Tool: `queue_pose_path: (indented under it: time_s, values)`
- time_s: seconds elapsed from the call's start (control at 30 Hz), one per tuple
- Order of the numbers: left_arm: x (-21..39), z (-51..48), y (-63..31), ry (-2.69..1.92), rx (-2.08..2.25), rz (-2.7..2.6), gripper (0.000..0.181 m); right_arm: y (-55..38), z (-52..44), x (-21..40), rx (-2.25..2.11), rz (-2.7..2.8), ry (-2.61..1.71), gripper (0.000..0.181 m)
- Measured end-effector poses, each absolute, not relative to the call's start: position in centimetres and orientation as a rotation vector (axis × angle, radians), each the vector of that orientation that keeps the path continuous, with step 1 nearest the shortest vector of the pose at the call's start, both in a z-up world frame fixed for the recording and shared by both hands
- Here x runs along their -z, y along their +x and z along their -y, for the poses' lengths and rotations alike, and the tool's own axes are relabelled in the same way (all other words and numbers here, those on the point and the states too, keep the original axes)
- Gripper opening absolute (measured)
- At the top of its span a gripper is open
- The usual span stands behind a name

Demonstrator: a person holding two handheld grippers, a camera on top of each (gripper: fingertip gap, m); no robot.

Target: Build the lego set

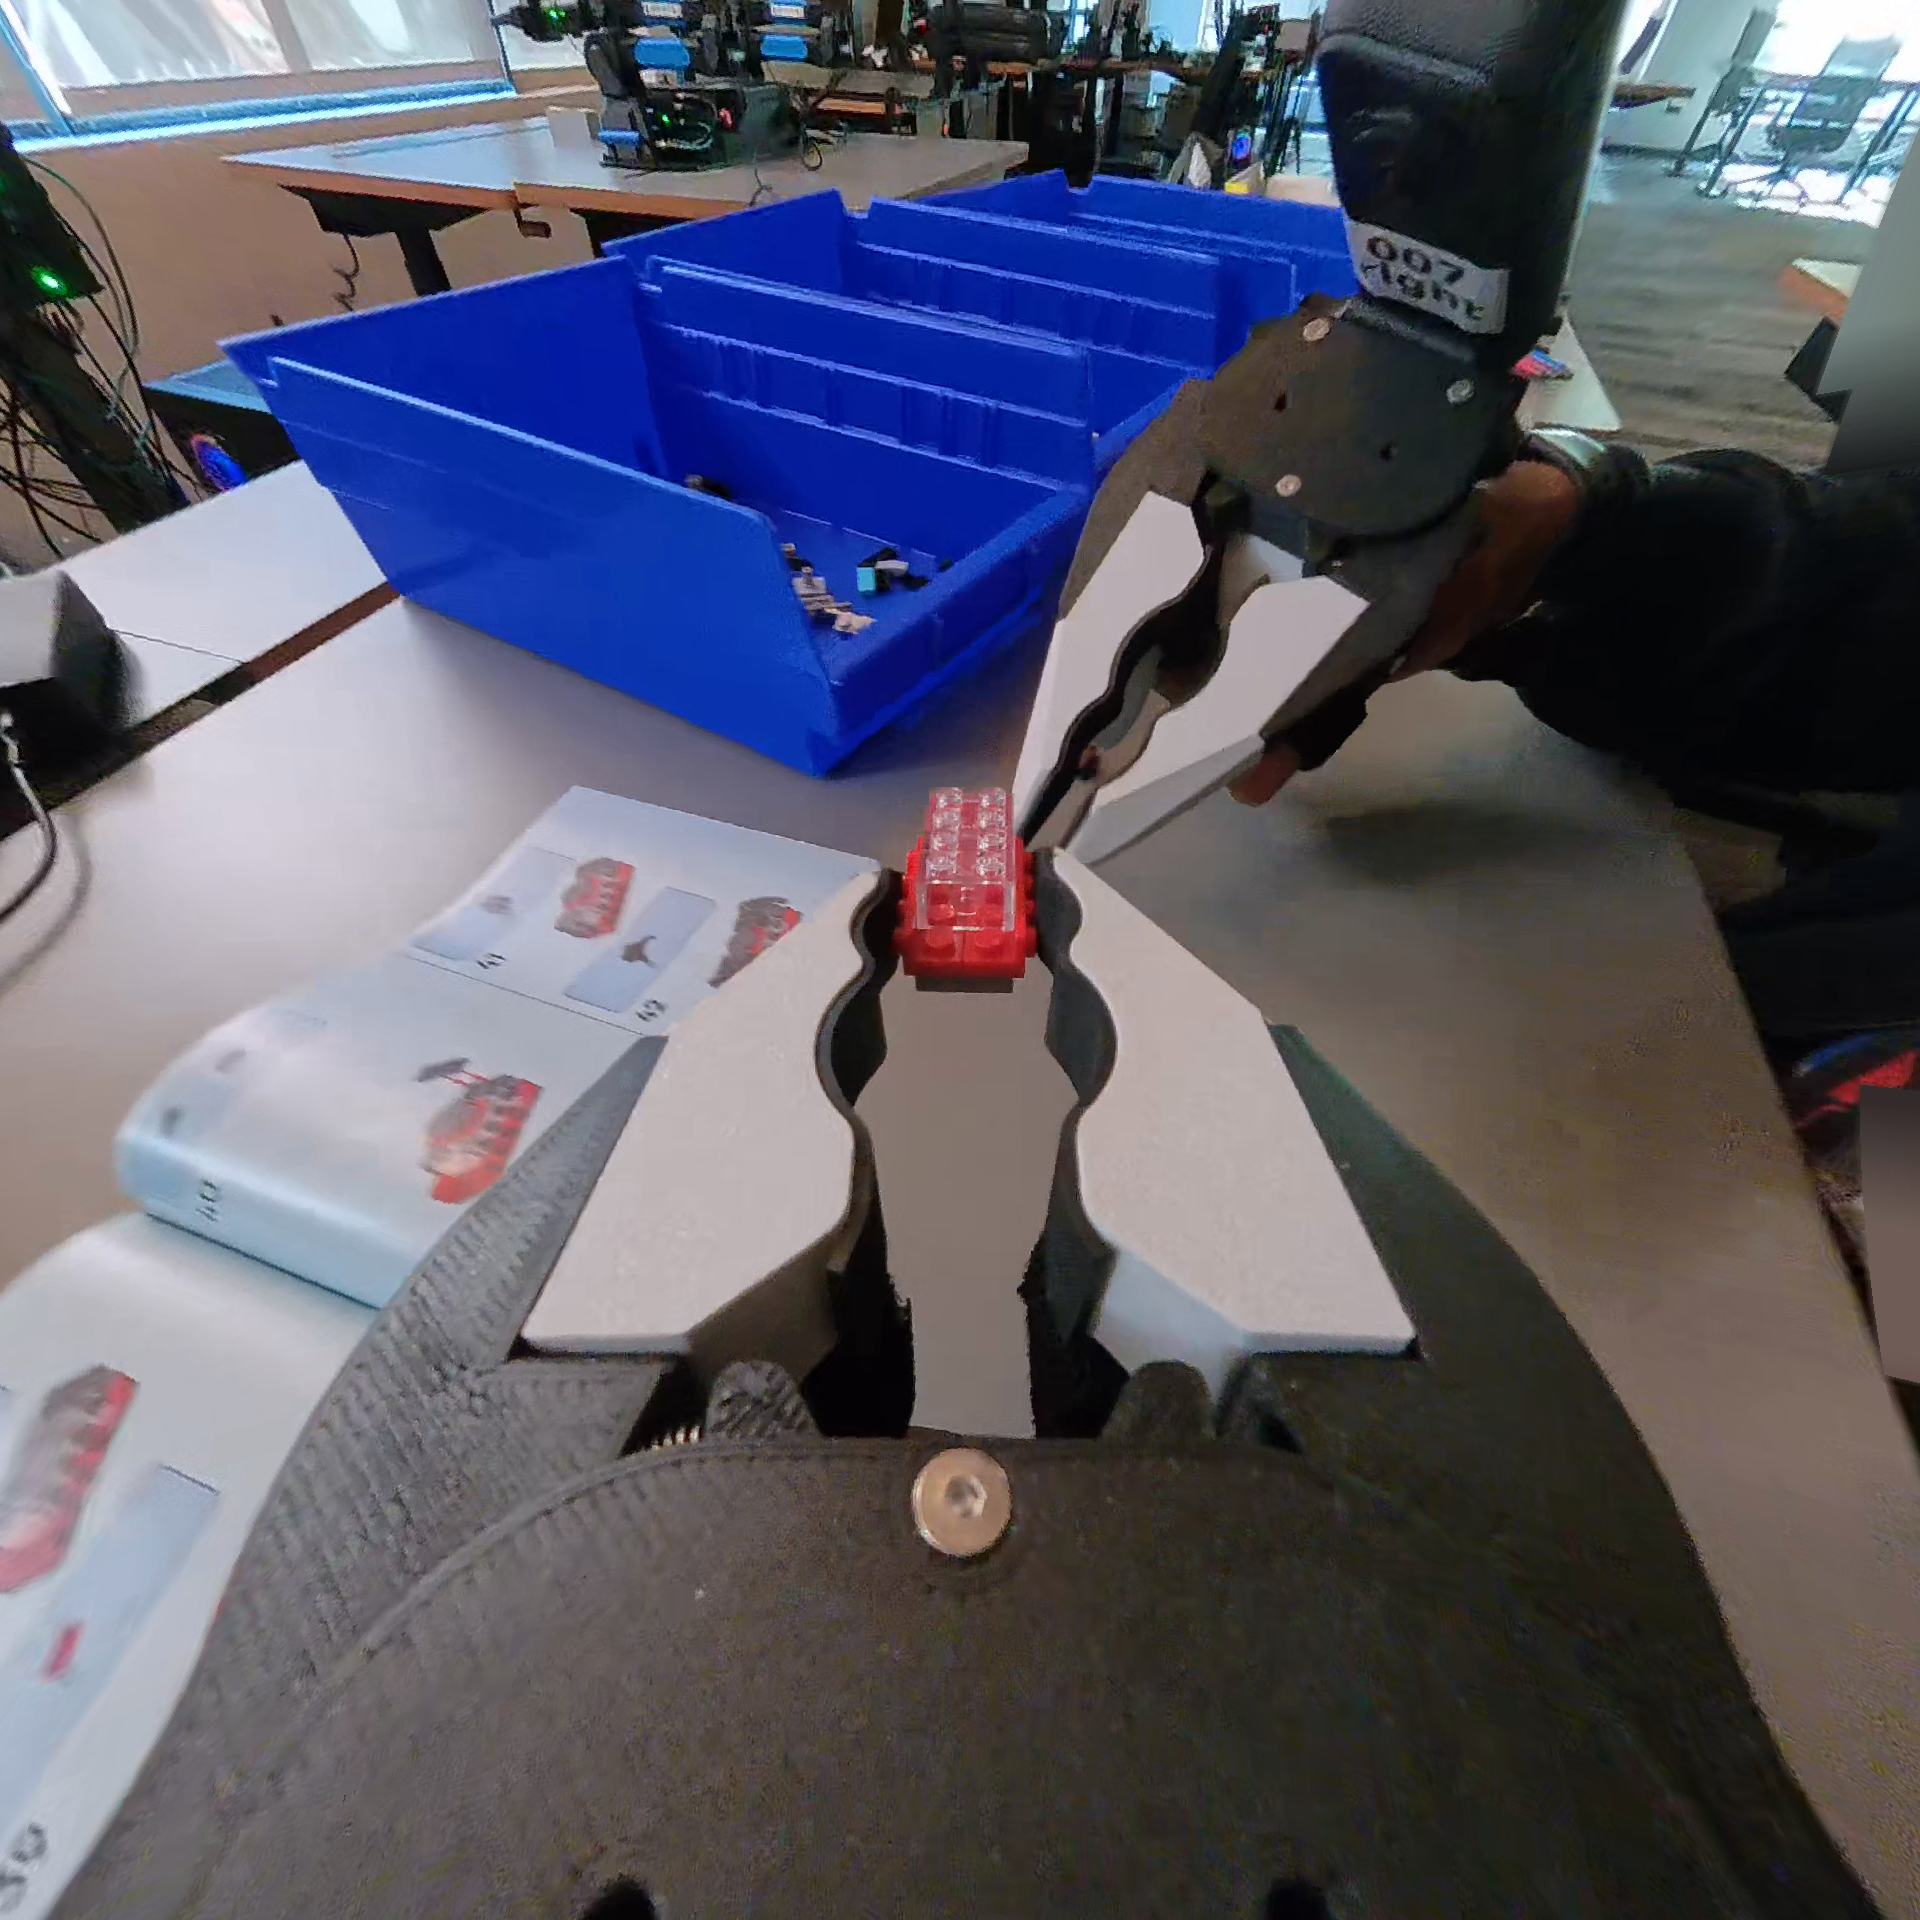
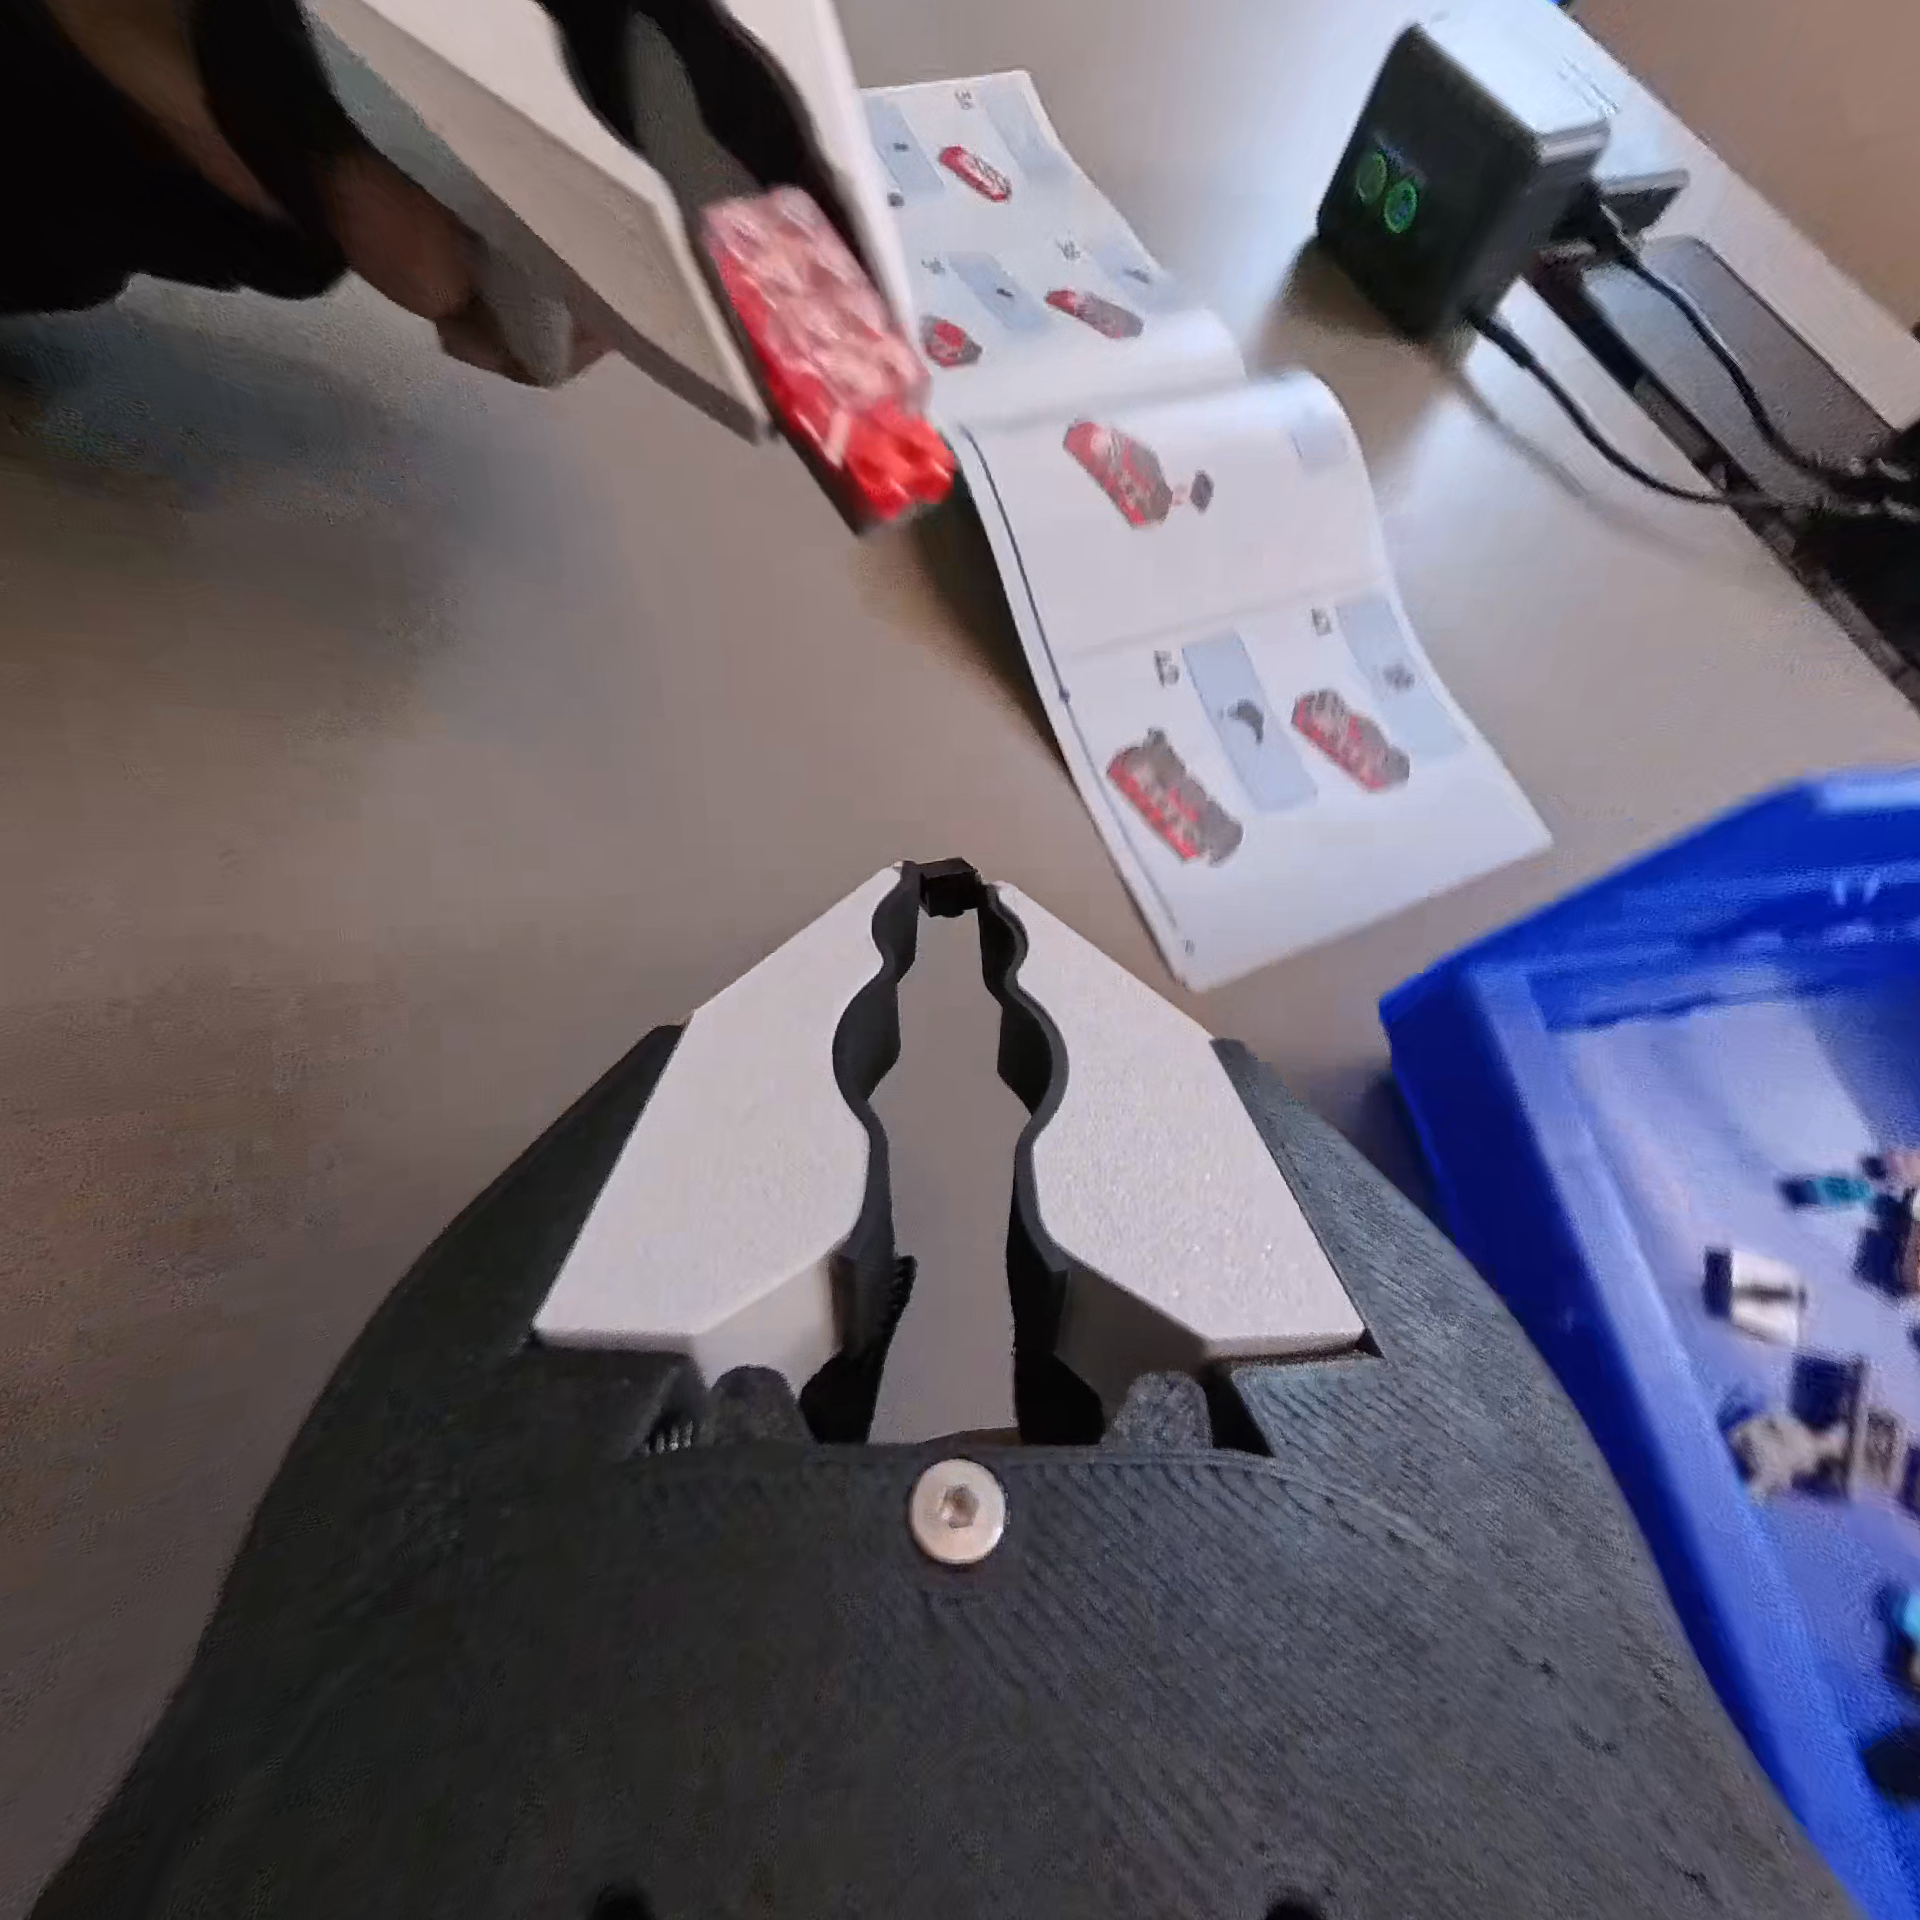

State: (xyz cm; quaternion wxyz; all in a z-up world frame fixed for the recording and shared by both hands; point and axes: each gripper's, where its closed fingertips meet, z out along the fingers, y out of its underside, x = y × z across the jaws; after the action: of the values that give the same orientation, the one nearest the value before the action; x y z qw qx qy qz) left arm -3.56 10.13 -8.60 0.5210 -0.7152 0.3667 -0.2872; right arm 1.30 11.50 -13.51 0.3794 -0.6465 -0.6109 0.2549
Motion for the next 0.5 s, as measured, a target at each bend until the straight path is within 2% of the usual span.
queue_pose_path:
  time_s: [0.27,0.5]
  values:
    - [11.1,-10.5,-5.6,-1.755,0.724,-0.794,0.027,-0.9,-11.2,16.3,-0.638,1.684,-1.668,0.012]
    - [11.8,-10.8,-6.6,-1.83,0.749,-0.75,0.027,-0.7,-10.8,16.1,-0.73,1.679,-1.682,0.02]
